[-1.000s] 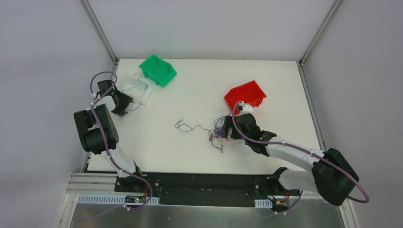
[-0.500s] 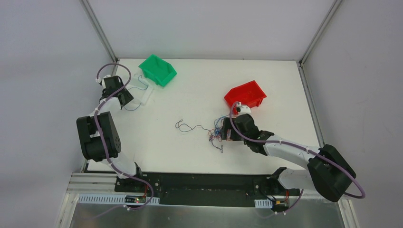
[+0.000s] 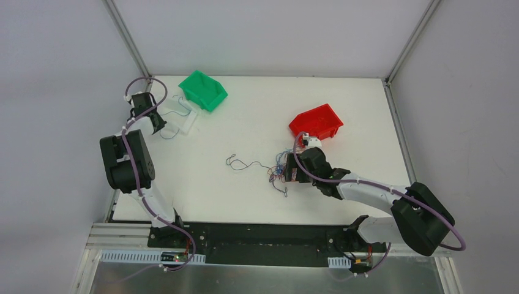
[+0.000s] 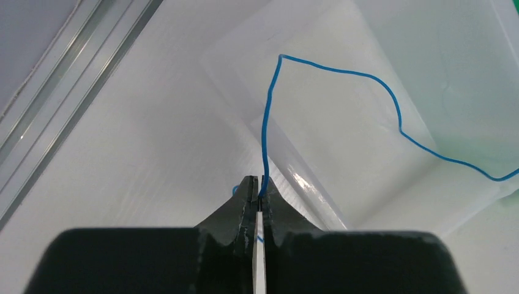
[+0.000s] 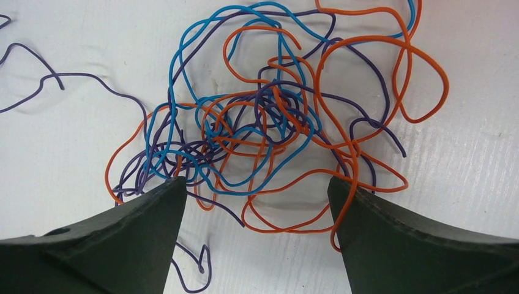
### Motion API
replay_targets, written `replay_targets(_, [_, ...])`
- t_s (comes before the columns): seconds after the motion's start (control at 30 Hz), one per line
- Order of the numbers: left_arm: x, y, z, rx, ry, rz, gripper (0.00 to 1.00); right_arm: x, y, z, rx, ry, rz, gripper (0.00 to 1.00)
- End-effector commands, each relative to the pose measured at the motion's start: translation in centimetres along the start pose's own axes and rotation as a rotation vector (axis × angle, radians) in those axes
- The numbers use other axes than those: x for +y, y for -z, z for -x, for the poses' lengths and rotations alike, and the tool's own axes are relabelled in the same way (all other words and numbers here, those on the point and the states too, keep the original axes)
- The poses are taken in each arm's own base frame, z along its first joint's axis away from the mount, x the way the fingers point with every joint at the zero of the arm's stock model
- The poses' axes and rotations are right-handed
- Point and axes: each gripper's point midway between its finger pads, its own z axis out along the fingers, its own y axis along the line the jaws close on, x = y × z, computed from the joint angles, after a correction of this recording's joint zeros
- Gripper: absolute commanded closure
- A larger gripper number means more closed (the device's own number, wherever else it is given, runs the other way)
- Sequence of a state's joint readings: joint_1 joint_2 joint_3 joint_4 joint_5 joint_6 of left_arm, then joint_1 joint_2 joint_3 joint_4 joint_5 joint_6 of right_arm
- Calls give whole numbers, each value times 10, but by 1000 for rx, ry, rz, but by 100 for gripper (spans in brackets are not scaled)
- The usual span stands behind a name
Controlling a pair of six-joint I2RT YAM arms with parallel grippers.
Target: Untangle the cables
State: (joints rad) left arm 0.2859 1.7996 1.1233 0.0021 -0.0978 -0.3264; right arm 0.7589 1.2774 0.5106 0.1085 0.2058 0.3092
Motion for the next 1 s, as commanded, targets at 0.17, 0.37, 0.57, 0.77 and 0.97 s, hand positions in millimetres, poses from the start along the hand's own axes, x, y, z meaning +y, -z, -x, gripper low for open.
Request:
replay_targets(0.17, [-1,40,11,35,80,8,100,8,3,23,-76,-2,8,11])
replay_targets(0.37, [-18,73,19,101,120,-53,100,7,4,26,-93,-8,6,12])
replay_targets(0.57, [-43,87,62,80,144,-127,100,6,2,26,-86,-3,-5,12])
replay_targets(0.77, [-55,62,91,51,180,-117,100,5,2,24,-81,-2,-4,12])
replay_targets(0.97, [-58,4,71,89,183,-80,100,6,2,24,-80,-2,-3,12])
